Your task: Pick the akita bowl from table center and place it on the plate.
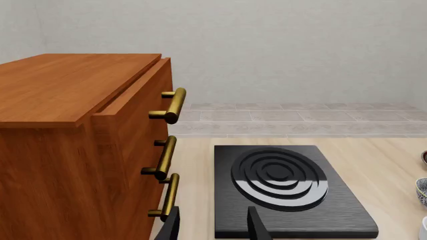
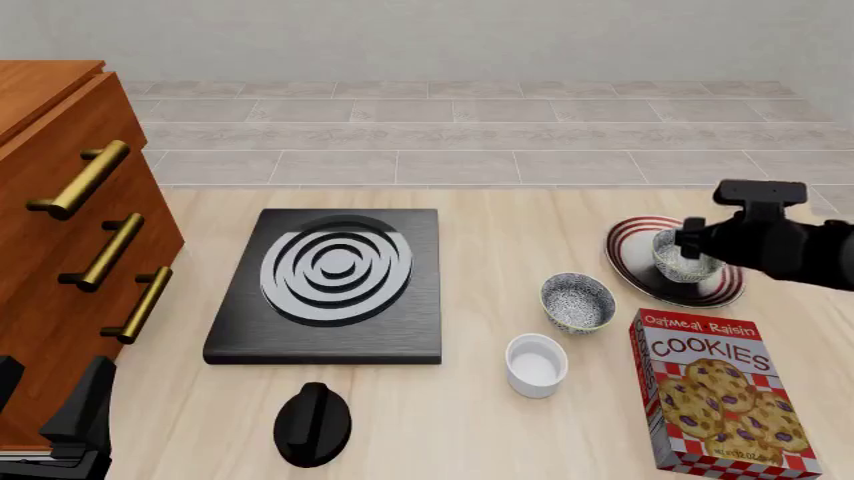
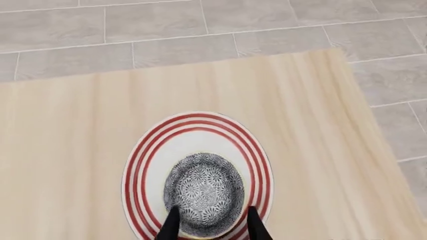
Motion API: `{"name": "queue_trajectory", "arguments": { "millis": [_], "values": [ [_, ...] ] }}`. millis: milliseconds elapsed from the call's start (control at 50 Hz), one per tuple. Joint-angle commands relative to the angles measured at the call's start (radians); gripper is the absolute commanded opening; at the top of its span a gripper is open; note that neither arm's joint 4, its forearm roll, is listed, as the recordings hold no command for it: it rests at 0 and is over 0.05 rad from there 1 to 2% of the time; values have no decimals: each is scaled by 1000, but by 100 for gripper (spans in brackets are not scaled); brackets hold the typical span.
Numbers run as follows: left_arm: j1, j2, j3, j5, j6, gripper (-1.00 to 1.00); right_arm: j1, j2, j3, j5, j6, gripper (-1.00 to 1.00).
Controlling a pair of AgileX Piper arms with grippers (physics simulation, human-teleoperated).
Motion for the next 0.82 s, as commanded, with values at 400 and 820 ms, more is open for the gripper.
{"name": "queue_trajectory", "arguments": {
  "millis": [400, 820],
  "values": [
    [0, 0, 0, 0, 0, 100, 91, -379, 241, -27, 3, 100],
    [0, 0, 0, 0, 0, 100, 128, -850, 441, 42, 34, 100]
  ]
}}
